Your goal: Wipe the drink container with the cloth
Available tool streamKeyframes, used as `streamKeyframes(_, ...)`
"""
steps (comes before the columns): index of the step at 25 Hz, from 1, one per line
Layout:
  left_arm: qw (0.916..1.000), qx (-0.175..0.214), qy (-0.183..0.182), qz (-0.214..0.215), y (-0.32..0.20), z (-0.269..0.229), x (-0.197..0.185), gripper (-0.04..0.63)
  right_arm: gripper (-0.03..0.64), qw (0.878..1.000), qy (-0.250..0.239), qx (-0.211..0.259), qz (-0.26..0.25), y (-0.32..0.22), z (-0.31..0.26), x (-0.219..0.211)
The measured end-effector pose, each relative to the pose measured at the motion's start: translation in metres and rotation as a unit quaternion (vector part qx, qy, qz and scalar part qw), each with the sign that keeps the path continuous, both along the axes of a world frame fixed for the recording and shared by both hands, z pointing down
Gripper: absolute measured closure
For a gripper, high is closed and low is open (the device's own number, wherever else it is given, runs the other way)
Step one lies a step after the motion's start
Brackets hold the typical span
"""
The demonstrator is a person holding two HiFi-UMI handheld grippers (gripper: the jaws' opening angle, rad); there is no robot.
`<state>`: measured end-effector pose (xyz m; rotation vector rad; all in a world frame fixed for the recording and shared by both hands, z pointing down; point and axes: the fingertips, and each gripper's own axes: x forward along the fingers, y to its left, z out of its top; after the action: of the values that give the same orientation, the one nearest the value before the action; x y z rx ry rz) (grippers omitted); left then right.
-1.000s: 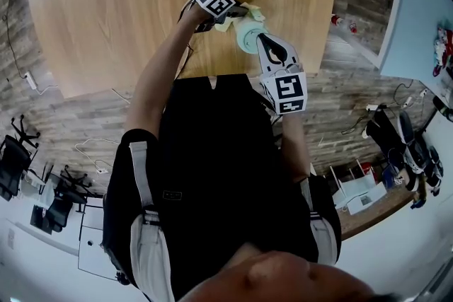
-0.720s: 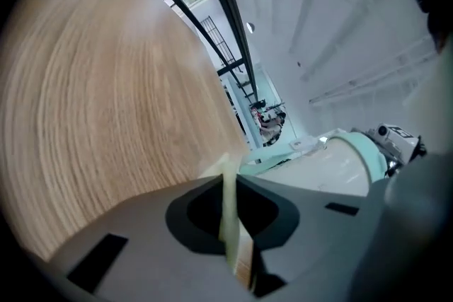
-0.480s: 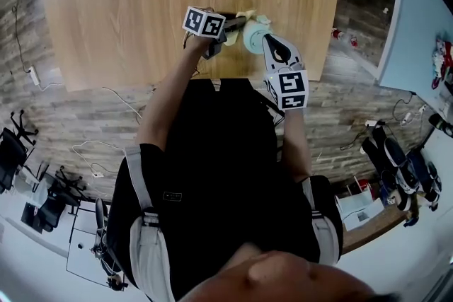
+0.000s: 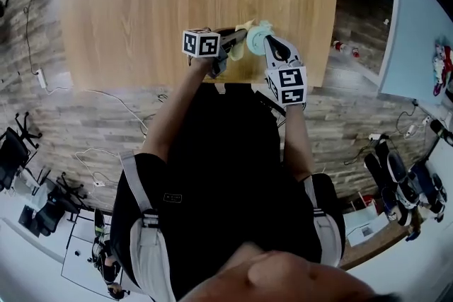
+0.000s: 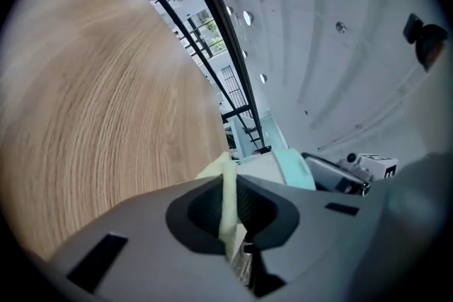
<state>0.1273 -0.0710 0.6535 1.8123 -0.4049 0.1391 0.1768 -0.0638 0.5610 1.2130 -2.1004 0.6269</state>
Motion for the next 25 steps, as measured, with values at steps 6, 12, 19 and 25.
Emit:
streamKeyframes(6,0.9990,0.012,0.017,-0.039,0.011,-0.025,-0.007,0.558,0.583,1.000,-0.020,0.001,0.005,0.000,-0.002,-0.005)
streamKeyframes(12,0.9980,-0.009,-0.009,-0.061,0.023,0.011,-0.009,0.558,0.583,1.000,-0.021,0.010,0.003,0.001,-0.004,-0.005)
streamKeyframes(19,0.9967,-0.040,-0.014,-0.069,0.029,0.040,-0.004,0.558,0.583,0.999,-0.037,0.014,0.003,0.002,-0.004,-0.009)
streamKeyframes(25,0.9949,-0.042,-0.036,-0.084,0.032,0.056,-0.002,0.558,0.583,0.999,-0.045,0.023,-0.011,0.005,-0.009,-0.009)
